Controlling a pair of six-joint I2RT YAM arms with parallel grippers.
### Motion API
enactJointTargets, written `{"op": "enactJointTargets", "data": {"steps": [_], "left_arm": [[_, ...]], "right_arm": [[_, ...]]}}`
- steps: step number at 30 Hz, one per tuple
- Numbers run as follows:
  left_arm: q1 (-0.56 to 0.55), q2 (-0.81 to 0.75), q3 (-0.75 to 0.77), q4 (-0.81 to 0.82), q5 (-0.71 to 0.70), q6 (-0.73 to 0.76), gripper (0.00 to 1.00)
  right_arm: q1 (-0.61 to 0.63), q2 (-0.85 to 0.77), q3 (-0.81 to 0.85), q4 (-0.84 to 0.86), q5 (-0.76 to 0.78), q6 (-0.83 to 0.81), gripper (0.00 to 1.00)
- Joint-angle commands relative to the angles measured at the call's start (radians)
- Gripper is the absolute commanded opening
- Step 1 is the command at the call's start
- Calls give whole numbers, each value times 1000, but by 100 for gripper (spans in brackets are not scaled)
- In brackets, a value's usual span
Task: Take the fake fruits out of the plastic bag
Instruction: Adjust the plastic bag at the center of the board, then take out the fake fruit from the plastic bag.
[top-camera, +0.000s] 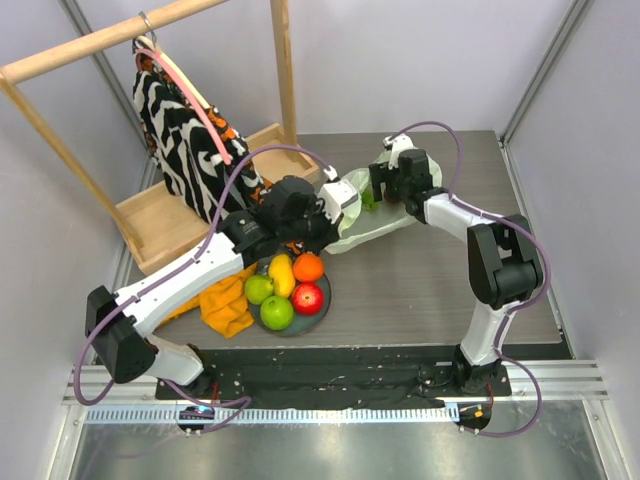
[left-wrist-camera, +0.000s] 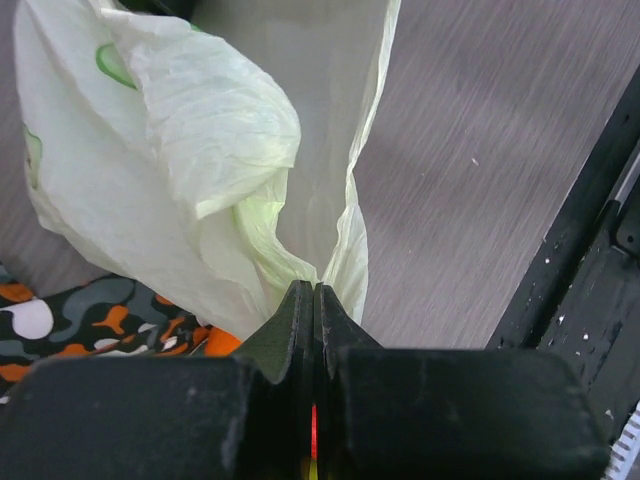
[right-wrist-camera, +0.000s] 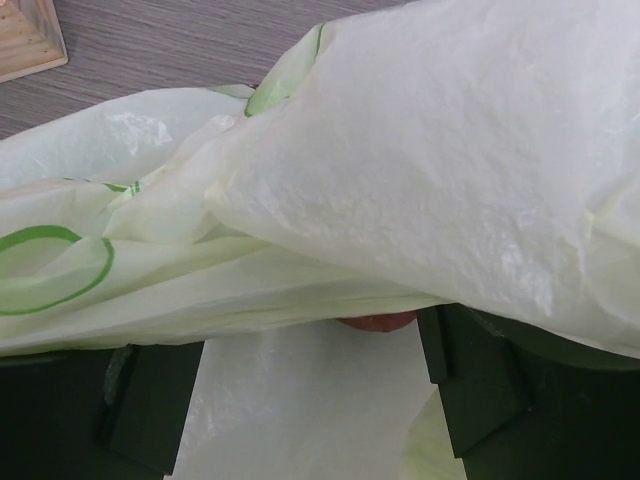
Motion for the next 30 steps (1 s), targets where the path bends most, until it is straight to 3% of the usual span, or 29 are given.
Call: {"op": "enactJointTargets", "data": {"steps": [1, 11, 16, 20, 22, 24, 30], "left_arm": [[-1, -28, -59, 63, 31, -1, 0], [-1, -6, -165, 125, 11, 30, 0], [-1, 0, -176, 126, 3, 30, 0], [0, 21, -161, 117, 5, 36, 0], [-1, 28, -155, 111, 10, 36, 0], [-1, 34, -147, 104, 5, 36, 0], [-1, 43, -139, 107, -4, 42, 0]], "right_arm": [[0, 26, 4, 87, 35, -38, 90], [2, 216, 163, 104, 124, -149, 90], [-8, 309, 258, 121, 124, -160, 84], [-17, 381, 368, 109, 56, -154, 70], [-27, 398, 428, 78, 11, -146, 52], [-41, 408, 453, 61, -35, -135, 42], [-84, 284, 403, 0, -161, -88, 27]]}}
